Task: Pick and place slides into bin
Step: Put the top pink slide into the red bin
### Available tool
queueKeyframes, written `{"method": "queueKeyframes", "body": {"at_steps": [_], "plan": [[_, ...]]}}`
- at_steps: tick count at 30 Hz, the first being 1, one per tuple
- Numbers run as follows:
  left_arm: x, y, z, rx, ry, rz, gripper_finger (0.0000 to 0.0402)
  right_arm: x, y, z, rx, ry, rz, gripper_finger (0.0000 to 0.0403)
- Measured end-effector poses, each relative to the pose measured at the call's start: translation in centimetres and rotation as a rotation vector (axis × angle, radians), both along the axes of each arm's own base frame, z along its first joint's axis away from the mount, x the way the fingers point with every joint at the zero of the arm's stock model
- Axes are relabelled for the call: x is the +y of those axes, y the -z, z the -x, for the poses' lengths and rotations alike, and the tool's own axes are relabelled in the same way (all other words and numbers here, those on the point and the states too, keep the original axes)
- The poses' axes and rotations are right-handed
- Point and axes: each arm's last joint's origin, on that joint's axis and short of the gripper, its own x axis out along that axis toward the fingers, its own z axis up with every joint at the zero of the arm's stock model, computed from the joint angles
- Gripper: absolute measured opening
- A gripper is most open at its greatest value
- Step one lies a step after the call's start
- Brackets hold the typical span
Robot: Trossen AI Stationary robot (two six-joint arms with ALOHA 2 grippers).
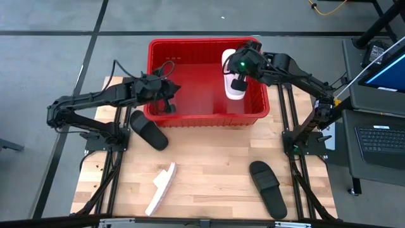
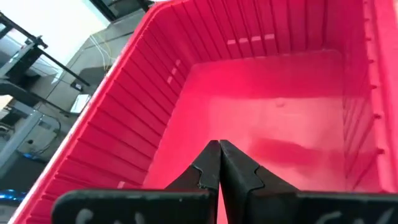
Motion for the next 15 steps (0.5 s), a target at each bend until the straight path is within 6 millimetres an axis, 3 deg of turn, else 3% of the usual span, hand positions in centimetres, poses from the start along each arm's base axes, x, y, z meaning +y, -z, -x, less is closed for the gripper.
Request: {"method": "queueKeyframes", "body": {"at_steps": [8, 15], "plan": [[1.5, 1.2, -1.1, 0.086, 0.014, 0.070, 0.0001, -3.0, 0.0, 0.8, -0.039, -0.010, -0.064, 0.0011], [1.6, 1.6, -1.3, 0.119, 0.013, 0.074, 0.0001, -5.8, 2.4, 0.9, -0.026, 0.056, -0.090, 0.0011]]}}
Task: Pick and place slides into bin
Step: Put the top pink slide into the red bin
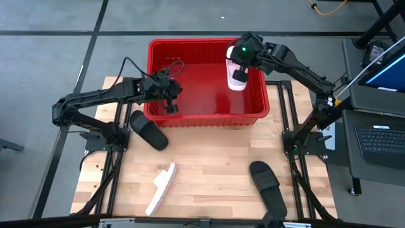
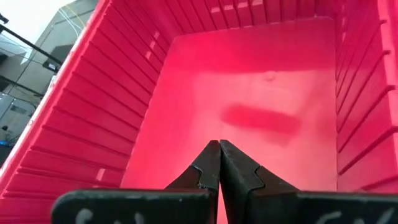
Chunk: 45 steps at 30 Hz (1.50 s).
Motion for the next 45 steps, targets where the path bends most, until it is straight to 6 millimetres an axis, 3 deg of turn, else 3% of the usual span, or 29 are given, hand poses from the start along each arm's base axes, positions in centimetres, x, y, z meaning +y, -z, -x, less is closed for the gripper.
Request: {"method": "queueKeyframes", "body": {"at_steps": [10, 19, 29, 45], "plan": [[0.1, 0.2, 0.3, 0.050, 0.010, -0.018, 0.0001, -3.6, 4.6, 0.0, 0.038, 0.022, -0.018, 0.0011], [0.0, 0.4, 0.5, 0.078, 0.011, -0.009, 0.0001, -6.8, 8.5, 1.9, 0.099, 0.098, -0.045, 0.0011], [0.2, 0.3, 0.6, 0.117, -0.032, -0.087, 0.0003, -8.1, 9.9, 2.4, 0.108, 0.032, -0.039, 0.0011], [0.4, 0.2, 0.8, 0.139, -0.106, -0.140, 0.0003, -8.9, 10.1, 3.1, 0.083, -0.034, -0.089, 0.0011]]}}
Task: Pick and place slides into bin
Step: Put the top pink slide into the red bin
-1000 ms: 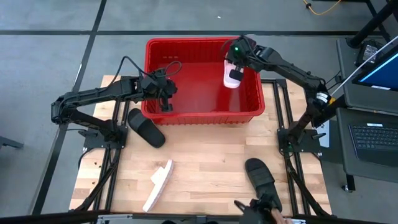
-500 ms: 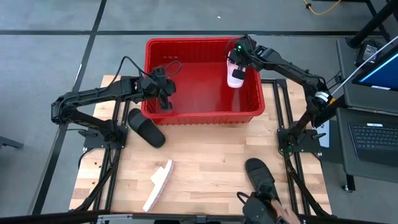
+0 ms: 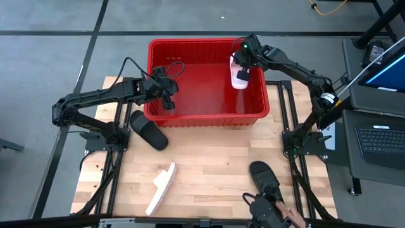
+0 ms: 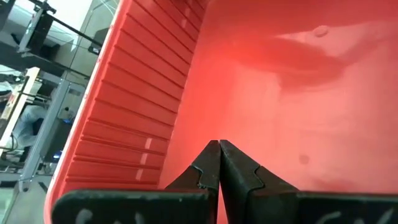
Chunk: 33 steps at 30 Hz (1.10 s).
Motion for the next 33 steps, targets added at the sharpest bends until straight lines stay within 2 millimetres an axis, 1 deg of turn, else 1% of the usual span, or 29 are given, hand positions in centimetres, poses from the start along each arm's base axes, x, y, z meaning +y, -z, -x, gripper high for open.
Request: {"method": "queueKeyframes", "body": {"at_steps": [7, 10, 20, 25, 33], "plan": [[0.0, 0.0, 0.0, 0.000, 0.000, 0.000, 0.0002, -0.3, 0.1, 0.3, -0.002, 0.009, -0.005, 0.0011], [0.0, 0.0, 0.0, 0.000, 0.000, 0.000, 0.0003, -0.5, 0.4, 0.1, 0.006, 0.012, -0.012, 0.0011], [0.0, 0.0, 0.0, 0.000, 0.001, 0.001, 0.0002, -1.7, 2.9, -0.8, 0.054, 0.014, -0.056, 0.0011], [0.0, 0.0, 0.0, 0.006, 0.005, -0.001, 0.0003, -2.4, 4.5, -1.1, 0.092, 0.020, -0.092, 0.0011], [0.0, 0.1, 0.0, 0.031, 0.022, -0.012, 0.0003, -3.0, 6.3, -1.6, 0.145, -0.005, -0.118, 0.0011]]}}
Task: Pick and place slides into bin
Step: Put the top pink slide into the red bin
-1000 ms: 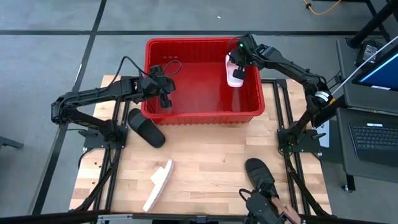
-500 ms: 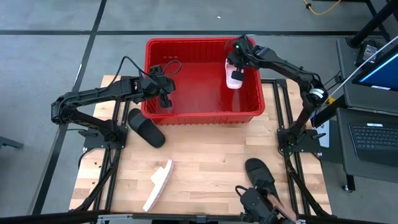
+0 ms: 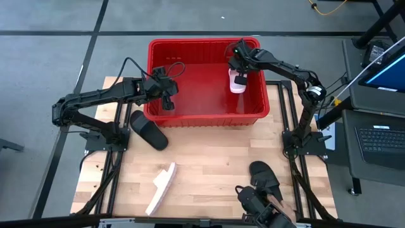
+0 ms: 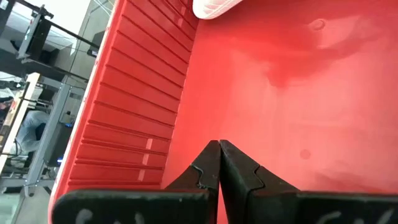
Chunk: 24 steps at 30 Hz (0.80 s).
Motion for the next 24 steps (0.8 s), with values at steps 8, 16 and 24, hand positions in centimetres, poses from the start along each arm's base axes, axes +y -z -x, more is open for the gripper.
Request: {"method": "queueKeyframes", "body": {"at_steps": [8, 16, 24], "plan": [[0.0, 0.0, 0.0, 0.000, 0.000, 0.000, 0.0003, -0.4, 1.0, -0.2, 0.029, -0.012, -0.017, 0.0011], [0.0, 0.0, 0.0, 0.000, 0.000, 0.000, 0.0002, -0.8, 1.4, 0.0, 0.033, -0.004, -0.019, 0.0011], [0.0, 0.0, 0.0, 0.003, 0.002, 0.000, 0.0002, -1.0, 1.8, 0.0, 0.043, -0.010, -0.034, 0.0011]]}}
